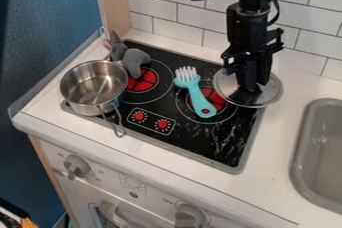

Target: Move the silver pot lid to the top right corner of the stove

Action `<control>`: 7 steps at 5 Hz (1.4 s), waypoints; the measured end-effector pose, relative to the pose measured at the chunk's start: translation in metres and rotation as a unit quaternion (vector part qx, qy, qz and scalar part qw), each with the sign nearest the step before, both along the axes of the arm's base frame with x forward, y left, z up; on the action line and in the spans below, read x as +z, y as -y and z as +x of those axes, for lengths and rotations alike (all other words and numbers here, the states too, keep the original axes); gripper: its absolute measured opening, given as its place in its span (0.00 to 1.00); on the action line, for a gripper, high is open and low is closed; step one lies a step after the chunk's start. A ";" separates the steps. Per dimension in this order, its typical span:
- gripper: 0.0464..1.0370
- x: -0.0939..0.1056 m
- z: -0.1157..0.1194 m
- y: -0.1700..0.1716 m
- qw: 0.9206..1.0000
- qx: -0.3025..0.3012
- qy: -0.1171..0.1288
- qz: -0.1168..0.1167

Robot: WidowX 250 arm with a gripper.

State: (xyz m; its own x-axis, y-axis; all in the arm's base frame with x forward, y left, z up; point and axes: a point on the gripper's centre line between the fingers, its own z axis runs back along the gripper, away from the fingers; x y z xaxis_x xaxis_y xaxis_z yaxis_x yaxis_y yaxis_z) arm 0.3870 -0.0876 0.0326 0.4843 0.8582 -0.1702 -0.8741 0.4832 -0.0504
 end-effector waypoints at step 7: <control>0.97 0.017 0.017 -0.008 0.999 0.017 0.033 -0.015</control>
State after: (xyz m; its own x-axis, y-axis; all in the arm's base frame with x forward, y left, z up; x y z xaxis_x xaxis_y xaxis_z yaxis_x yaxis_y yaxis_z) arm 0.4036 -0.0795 0.0494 0.4667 0.8689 -0.1653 -0.8838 0.4513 -0.1229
